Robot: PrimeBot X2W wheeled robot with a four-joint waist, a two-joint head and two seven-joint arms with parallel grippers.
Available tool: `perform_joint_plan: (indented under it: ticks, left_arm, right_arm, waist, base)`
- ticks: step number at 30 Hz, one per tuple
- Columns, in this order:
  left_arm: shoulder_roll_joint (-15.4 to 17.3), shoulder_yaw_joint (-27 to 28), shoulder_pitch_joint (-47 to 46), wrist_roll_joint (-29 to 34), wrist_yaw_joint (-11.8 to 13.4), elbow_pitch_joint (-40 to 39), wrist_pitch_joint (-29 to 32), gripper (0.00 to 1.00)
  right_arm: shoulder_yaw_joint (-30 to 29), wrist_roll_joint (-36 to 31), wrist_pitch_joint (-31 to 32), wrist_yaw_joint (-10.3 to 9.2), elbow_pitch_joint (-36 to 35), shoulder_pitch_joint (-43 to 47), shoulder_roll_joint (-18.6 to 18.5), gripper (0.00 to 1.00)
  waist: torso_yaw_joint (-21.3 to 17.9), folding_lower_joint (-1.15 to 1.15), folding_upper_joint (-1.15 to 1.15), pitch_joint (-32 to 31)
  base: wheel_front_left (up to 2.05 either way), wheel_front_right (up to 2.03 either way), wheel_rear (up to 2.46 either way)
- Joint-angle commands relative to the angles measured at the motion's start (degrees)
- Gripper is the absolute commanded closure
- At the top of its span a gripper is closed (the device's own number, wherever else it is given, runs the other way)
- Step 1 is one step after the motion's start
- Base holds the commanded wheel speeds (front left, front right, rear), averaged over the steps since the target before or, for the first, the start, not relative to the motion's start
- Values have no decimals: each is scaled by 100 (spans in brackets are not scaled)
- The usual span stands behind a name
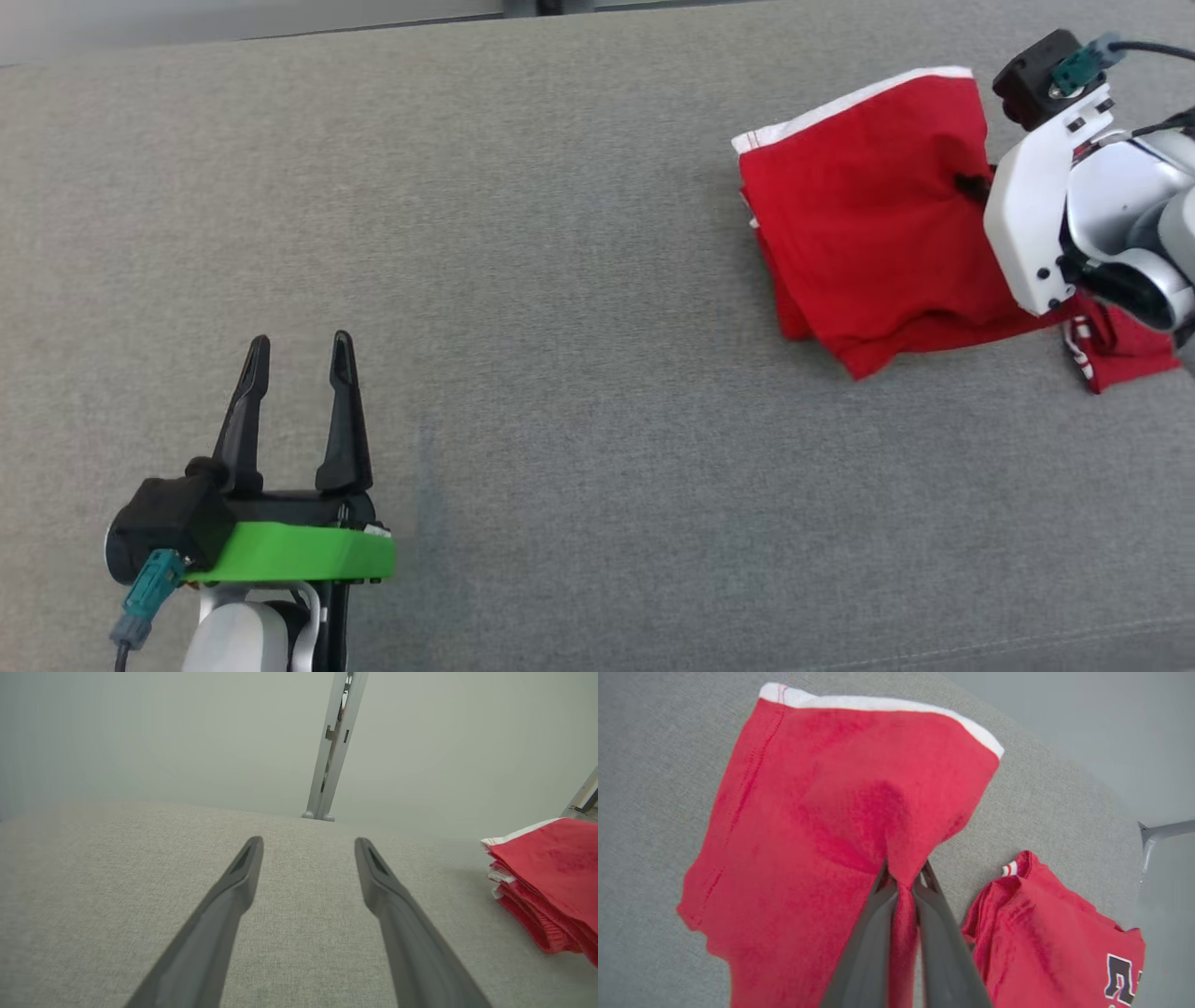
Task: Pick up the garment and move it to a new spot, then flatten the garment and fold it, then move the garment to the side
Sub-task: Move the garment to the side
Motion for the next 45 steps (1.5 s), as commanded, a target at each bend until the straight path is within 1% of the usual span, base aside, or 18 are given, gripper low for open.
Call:
perform_joint_plan:
  ticks: [1, 4, 8, 13, 17, 22, 26, 27, 28, 29, 35, 38, 42, 43, 45]
  left_arm:
    - [19, 17, -121, 58, -41, -16, -15, 0]
    - [20, 19, -228, 160, -88, -21, -15, 0]
    - [21, 17, -354, 197, -139, -24, -15, 0]
    - [21, 20, -509, 314, -194, -5, -15, 0]
    - [21, 24, -627, 400, -217, -10, -15, 0]
    - [20, 83, -692, 507, -231, -62, -15, 0]
    - [19, 97, -726, 538, -240, -124, -15, 0]
    - [20, 83, -739, 536, -241, -132, -15, 0]
    - [20, 58, -750, 528, -242, -136, -15, 0]
    - [20, 37, -761, 524, -242, -137, -15, 0]
    - [19, -62, -751, 457, -244, -115, -15, 0]
    - [21, -26, -669, 408, -241, -76, -15, 0]
    - [19, 25, -465, 299, -239, -50, -15, 0]
    - [19, 46, -407, 280, -239, -42, -15, 0]
    - [19, 100, -305, 236, -239, -54, -15, 0]
  right_arm:
    - [35, 12, 36, -11, -90, -123, -136, 100]
    - [173, -112, 69, -10, -189, -251, -438, 100]
    - [193, -303, -47, -10, -42, -385, -684, 100]
    - [278, -725, -493, -11, 350, -427, -953, 100]
    - [146, -983, -1053, -11, 862, -447, -1122, 100]
    - [-279, -1182, -1616, -11, 1641, -286, -1184, 100]
    - [-724, -1319, -1912, -11, 2186, -160, -1040, 100]
    - [-791, -1367, -1976, -11, 2289, -123, -1014, 72]
    - [-880, -1438, -2066, -11, 2421, -83, -999, 20]
    - [-970, -1529, -2184, -11, 2522, -69, -973, 0]
    - [-1547, -1990, -2535, -11, 3122, 29, -761, 0]
    - [-1900, -2113, -3029, -11, 3124, 101, -567, 0]
    - [-2506, -2155, -3789, -11, 2956, 321, -188, 0]
    - [-2676, -2114, -3982, -11, 2881, 436, 6, 0]
    - [-2883, -2129, -4270, -11, 2682, 672, 274, 0]
  waist:
    - [-627, 0, 0, 154]
    - [-836, 0, 0, 321]
    - [-954, 0, 0, 524]
    - [-886, 0, 0, 775]
    - [-717, 0, 0, 1001]
    - [-524, 0, 0, 1199]
    - [-429, 0, 0, 1303]
    - [-407, 0, 0, 1314]
    - [-375, 0, 0, 1319]
    - [-351, 0, 0, 1315]
    - [-245, 0, 0, 1132]
    - [-201, 0, 0, 932]
    - [-227, 0, 0, 546]
    - [-243, 0, 0, 415]
    - [-263, 0, 0, 204]
  base:
    - [0, 0, 0]
    - [0, 0, 0]
    - [0, 0, 0]
    - [0, 0, 0]
    - [0, 0, 0]
    - [0, 0, 0]
    - [0, 0, 0]
    - [0, 0, 0]
    - [0, 0, 0]
    - [0, 0, 0]
    - [0, 0, 0]
    - [0, 0, 0]
    - [0, 0, 0]
    - [0, 0, 0]
    - [0, 0, 0]
